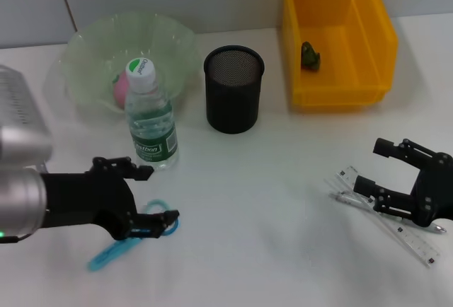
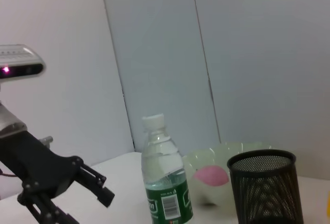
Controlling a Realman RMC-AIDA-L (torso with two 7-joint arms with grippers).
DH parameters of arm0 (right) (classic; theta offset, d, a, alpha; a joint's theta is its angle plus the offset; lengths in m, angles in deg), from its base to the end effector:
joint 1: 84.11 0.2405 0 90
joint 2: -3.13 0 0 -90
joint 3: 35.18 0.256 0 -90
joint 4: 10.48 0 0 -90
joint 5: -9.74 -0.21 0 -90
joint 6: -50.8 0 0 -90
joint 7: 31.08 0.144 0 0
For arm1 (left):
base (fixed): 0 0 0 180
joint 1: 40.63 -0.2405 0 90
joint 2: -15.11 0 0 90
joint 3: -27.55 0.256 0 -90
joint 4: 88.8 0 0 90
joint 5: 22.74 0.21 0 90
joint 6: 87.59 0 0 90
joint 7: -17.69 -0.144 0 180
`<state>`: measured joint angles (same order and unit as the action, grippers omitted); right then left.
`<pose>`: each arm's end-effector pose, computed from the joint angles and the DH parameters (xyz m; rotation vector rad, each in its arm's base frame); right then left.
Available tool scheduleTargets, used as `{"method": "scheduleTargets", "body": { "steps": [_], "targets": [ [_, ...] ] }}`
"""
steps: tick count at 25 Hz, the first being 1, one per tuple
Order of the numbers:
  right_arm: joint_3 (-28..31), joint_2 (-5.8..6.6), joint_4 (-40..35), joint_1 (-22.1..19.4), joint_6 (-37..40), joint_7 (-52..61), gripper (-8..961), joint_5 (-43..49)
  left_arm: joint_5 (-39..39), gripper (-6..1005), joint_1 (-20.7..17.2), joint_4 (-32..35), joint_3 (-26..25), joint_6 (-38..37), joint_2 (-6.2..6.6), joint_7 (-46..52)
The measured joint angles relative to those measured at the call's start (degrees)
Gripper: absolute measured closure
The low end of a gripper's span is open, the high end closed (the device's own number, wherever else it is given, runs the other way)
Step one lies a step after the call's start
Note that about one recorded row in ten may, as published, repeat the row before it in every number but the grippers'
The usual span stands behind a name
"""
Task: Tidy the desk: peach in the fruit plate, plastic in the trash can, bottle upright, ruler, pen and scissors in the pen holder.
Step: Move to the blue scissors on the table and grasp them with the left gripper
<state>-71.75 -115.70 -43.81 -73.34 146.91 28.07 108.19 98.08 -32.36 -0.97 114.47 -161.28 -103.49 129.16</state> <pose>0.3331 0.2334 0.0220 -2.3801 0.5680 0.9093 -0.2058 0.2862 -0.0128 -2.7988 -0.4010 -0.0510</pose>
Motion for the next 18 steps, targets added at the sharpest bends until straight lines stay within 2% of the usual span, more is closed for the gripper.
{"method": "scheduleTargets", "body": {
  "steps": [5,7,10,11,15,18],
  "targets": [
    [0.0,0.0,0.0,-0.1,0.0,0.0,119,-0.1,6.7,185,1.6,1.6,3.2,0.5,-0.05,7.4],
    [0.0,0.0,0.0,-0.1,0.0,0.0,119,-0.1,6.7,186,1.6,1.6,3.2,0.5,-0.05,7.4],
    [0.0,0.05,0.0,-0.1,0.0,0.0,119,-0.1,19.0,186,1.8,6.1,9.7,0.0,0.01,17.2],
    [0.0,0.05,0.0,-0.1,0.0,0.0,119,-0.1,19.0,186,1.8,6.1,9.7,0.0,0.01,17.2],
    [0.0,-0.01,0.0,0.2,0.0,0.0,120,0.1,28.6,186,2.9,8.2,16.2,-2.0,0.0,26.2],
    [0.0,-0.01,0.0,0.3,-0.1,0.0,120,0.1,30.2,186,3.8,8.2,17.7,-2.6,-0.02,28.7]
  ]
}}
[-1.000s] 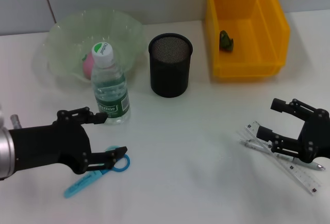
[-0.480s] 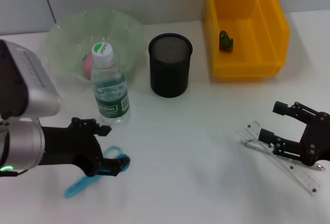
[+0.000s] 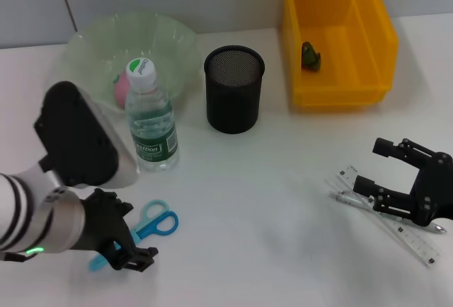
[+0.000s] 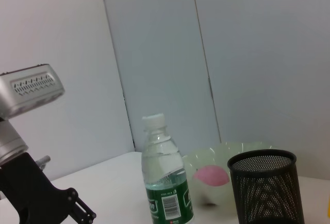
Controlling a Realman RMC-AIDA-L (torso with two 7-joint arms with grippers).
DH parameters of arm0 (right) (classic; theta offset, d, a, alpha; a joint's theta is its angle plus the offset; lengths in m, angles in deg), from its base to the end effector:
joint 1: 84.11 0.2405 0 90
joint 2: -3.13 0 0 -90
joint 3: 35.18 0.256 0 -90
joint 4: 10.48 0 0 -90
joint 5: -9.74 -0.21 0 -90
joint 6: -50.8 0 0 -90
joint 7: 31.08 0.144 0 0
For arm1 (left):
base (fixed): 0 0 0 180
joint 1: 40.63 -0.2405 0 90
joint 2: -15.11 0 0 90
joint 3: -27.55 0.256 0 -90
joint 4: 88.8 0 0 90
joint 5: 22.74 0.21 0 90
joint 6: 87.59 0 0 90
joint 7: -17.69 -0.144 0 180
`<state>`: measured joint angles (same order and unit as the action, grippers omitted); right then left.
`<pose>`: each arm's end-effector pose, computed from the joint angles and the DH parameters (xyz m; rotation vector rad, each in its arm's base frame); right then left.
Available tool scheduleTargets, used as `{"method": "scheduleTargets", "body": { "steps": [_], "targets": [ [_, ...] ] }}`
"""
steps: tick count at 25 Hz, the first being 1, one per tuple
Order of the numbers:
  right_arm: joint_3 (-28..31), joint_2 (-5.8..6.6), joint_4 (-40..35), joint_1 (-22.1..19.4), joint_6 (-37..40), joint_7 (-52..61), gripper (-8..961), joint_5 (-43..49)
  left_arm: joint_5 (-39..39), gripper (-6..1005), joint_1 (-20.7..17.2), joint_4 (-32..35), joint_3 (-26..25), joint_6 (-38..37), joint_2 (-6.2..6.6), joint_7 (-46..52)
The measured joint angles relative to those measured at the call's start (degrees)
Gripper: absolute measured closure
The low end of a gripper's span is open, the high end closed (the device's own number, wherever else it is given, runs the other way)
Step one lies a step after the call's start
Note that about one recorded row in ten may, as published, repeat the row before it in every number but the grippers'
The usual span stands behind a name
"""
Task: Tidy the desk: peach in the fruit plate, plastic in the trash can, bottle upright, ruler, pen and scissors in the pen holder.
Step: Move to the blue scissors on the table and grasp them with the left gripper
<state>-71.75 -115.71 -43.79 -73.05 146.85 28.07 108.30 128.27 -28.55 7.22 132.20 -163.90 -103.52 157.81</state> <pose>0.3321 0.2349 0.0217 -2.3838 0.5638 0.9096 -0.1930 0.2766 -0.0425 -2.6872 -0.4548 0.5227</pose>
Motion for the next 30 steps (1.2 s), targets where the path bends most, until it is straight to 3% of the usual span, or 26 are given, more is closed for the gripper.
{"method": "scheduleTargets", "body": {
  "steps": [9,23,25,30],
  "targets": [
    [0.0,0.01,0.0,0.3,0.0,-0.1,120,0.1,1.6,186,3.7,-1.9,0.7,-2.7,-0.03,6.1],
    [-0.5,0.01,0.6,0.9,0.0,-1.3,120,0.1,1.9,187,6.2,-3.5,-1.6,-6.7,-0.03,7.6],
    [-0.5,0.01,0.6,0.9,0.0,-1.3,120,0.1,1.6,187,9.2,-6.6,-2.8,-7.7,-0.1,8.1],
    [-0.5,0.01,0.6,0.9,0.0,-1.4,120,0.1,1.6,187,11.1,-8.8,-3.1,-8.3,-0.12,8.3]
  ]
}}
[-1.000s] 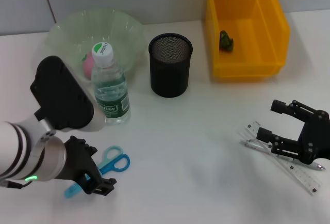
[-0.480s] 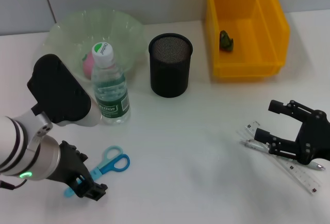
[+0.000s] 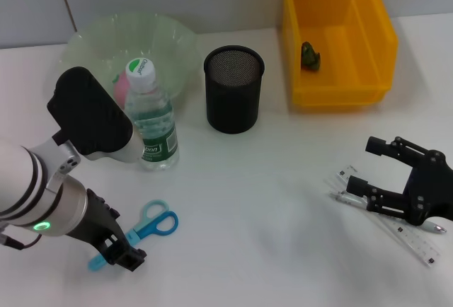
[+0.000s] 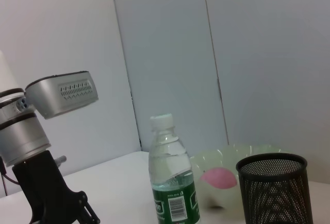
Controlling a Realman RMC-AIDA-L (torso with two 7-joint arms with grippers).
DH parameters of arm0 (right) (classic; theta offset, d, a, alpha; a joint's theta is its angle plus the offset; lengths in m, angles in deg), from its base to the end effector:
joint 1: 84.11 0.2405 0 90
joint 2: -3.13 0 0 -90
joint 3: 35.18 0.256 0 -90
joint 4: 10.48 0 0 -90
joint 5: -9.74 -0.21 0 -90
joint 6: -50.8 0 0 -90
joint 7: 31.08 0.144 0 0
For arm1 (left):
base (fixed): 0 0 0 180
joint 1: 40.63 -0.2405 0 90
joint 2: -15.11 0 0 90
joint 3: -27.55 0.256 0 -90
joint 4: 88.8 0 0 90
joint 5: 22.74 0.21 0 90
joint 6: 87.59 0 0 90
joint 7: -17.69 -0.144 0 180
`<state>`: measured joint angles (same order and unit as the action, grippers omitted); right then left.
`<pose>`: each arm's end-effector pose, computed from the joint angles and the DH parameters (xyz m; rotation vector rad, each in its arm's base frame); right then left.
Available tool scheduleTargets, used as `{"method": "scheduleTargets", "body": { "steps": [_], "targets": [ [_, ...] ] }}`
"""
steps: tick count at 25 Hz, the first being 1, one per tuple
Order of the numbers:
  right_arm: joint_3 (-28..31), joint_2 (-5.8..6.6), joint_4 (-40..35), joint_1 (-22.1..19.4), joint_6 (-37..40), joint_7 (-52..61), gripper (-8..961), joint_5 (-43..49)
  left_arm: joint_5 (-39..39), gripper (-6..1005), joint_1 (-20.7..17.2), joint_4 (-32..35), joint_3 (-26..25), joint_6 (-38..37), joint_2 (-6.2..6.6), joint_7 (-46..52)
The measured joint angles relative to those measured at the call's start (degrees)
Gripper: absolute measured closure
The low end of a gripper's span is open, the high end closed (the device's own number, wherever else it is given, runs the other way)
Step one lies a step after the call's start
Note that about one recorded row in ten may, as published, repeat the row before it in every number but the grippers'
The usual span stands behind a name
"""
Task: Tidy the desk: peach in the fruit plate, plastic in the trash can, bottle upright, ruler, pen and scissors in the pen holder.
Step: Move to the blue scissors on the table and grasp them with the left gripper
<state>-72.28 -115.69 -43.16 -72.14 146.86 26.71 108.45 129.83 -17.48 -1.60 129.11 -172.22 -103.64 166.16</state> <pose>0.3281 0.2386 0.0183 -2.4043 0.5278 0.9107 -0.1914 0.2987 -0.0439 -2.6623 -0.6414 0.7064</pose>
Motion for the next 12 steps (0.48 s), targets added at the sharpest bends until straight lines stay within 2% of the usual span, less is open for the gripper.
{"method": "scheduleTargets", "body": {
  "steps": [12],
  "targets": [
    [-0.1,0.0,0.2,0.1,0.0,-0.1,120,0.0,0.0,187,2.9,-2.9,0.0,-1.0,0.0,1.1]
  ]
}}
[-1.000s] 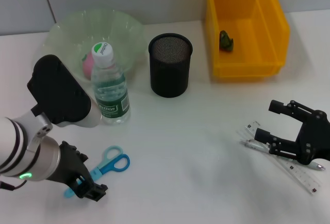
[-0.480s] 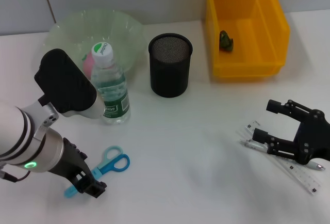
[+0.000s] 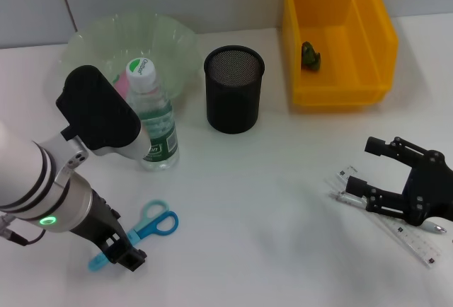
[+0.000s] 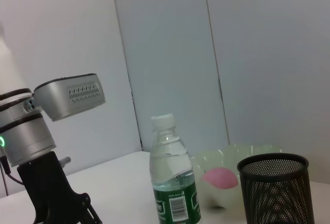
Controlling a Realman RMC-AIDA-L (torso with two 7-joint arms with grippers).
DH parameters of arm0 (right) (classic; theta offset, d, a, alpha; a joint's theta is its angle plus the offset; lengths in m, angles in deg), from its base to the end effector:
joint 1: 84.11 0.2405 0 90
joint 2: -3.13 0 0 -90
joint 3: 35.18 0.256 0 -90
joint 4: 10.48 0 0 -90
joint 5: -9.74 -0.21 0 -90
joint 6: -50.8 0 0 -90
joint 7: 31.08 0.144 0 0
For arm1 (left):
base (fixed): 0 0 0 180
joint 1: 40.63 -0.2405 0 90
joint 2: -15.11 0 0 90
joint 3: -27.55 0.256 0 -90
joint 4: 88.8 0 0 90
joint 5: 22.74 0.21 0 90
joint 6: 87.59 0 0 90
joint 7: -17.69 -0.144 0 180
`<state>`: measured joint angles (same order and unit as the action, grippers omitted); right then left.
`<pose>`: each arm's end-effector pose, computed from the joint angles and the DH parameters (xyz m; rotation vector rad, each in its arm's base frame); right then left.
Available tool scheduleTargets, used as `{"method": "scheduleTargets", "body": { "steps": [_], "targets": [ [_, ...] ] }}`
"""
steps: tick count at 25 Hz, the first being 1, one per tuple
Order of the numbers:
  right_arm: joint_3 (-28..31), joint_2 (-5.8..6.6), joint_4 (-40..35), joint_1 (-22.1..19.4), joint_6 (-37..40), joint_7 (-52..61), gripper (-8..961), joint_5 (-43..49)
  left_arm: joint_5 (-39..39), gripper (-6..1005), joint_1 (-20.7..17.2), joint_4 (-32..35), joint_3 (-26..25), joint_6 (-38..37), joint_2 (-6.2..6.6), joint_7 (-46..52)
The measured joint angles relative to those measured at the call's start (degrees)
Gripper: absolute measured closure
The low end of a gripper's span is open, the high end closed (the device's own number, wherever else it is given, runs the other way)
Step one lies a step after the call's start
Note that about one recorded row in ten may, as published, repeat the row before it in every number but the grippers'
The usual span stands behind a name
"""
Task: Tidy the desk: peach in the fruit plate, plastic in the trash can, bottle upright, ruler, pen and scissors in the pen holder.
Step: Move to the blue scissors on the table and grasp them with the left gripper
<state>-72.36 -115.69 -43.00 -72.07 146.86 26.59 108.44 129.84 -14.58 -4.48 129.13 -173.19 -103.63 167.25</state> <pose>0.3278 0.2387 0.0177 -2.4060 0.5267 0.9122 -0.1895 0.3039 -0.0474 -2.6641 -0.6553 0.7521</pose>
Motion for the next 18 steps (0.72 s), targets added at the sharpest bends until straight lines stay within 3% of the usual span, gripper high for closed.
{"method": "scheduleTargets", "body": {
  "steps": [18],
  "targets": [
    [0.0,0.0,0.0,-0.5,-0.1,-0.1,121,0.1,0.4,188,2.2,-1.4,1.4,-1.2,-0.09,1.9]
  ]
}}
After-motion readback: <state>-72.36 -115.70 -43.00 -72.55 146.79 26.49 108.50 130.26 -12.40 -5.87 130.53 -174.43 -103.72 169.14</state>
